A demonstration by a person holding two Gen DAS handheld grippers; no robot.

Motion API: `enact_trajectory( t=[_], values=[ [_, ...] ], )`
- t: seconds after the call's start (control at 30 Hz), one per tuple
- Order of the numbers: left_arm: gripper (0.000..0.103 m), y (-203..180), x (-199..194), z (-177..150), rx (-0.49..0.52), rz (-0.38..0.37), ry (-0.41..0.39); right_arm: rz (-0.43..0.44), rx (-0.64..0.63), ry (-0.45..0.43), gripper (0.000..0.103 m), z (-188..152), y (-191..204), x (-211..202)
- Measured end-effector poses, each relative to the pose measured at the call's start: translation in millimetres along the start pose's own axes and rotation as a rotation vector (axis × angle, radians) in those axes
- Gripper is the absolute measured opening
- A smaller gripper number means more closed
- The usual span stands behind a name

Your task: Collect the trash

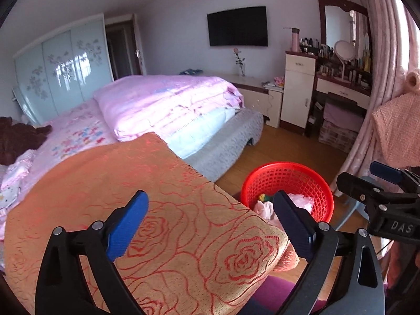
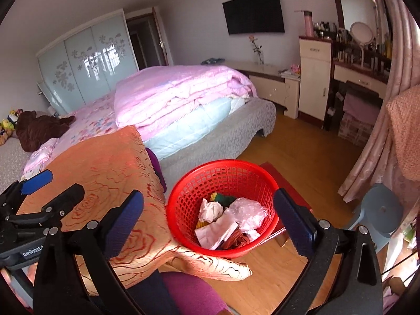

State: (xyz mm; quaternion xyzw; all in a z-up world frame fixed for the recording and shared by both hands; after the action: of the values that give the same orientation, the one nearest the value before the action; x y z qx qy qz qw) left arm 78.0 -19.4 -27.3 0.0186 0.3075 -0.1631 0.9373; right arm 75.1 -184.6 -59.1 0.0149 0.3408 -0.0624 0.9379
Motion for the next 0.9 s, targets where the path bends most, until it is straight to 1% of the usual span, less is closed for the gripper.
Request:
enact_trajectory(
  t=[0.07,0.13,0.27,0.5,0.9],
  values=[
    [0.093,0.5,-3.8,-0.8,-0.007,0.002,-0.005,-0.015,-0.003,-0.017,0.096,-0.1,2.3,-4.6],
    [0.093,2.6,-5.1,-2.7,-0.015,0.004,-0.004,-0.05,-0.008,-0.036,0.096,-0.7,3.5,-8.3],
    [0.093,6.1,-6.9,-6.2,-0.032,0.01,-0.005,-0.07,-0.005,-0.042,0.096,-2.1,3.0,-9.2],
    [0.093,9.2,-9.5,-10.3,-0.053,0.022,-0.005,-0.06,0.011,-0.055,0.096,-0.2,4.0,-13.9],
    [0.094,11.6,-10.9,-11.7,-0.063,0.033,-0.007,-0.048,0.015,-0.051,0.096,-0.7,4.8,-13.5]
  ],
)
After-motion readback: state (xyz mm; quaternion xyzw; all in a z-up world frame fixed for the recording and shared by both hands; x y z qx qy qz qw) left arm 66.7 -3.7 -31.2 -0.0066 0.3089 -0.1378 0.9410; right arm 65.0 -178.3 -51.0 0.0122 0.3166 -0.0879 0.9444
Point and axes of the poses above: each gripper's, at about its wrist camera, not at the fingertips, and x roughly the way its jaws point, y to its left, z to its top, the point moved 8 cm from there along x, roughly the way its jaws point, and after that the axes turned 15 degrees about -z, right-handed, at the moved point
